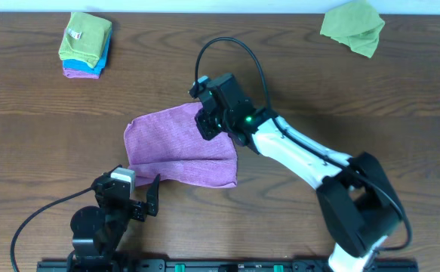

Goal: Fold the cloth
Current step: 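Pull the cloth corner with the right gripper to spread it flat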

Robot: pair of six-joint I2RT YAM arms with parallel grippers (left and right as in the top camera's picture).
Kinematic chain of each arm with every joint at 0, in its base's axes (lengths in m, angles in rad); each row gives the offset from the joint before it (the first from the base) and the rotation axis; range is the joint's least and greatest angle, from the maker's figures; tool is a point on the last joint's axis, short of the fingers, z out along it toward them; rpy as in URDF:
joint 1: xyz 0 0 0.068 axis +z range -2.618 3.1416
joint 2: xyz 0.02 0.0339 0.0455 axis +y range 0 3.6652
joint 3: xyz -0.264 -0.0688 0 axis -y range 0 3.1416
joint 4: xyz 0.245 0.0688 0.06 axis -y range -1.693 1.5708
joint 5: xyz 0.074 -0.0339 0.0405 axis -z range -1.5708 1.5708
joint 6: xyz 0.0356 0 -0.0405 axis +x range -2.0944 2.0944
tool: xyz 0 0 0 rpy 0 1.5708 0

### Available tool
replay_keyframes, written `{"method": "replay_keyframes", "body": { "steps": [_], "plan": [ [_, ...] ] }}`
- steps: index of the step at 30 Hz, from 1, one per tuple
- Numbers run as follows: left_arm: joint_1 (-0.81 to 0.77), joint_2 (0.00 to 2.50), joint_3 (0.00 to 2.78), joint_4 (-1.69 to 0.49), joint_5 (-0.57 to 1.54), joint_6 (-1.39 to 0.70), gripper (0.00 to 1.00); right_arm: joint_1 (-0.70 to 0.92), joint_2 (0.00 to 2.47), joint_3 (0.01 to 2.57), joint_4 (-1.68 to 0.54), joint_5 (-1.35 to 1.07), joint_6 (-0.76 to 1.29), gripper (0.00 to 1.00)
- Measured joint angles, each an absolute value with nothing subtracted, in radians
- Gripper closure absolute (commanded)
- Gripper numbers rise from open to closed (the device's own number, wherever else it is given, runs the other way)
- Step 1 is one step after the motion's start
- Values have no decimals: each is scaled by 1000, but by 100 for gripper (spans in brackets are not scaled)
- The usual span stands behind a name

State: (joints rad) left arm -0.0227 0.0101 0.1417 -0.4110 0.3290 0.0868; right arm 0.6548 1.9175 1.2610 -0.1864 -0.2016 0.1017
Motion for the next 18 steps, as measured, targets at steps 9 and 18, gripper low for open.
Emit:
{"method": "replay_keyframes", "body": {
  "steps": [9,18],
  "plan": [
    [-23,10,142,-411,329,87,5,650,2039,1261,-135,-192,101,99],
    [-23,10,142,-411,329,87,5,597,2071,1261,-172,-174,101,99]
  ]
}}
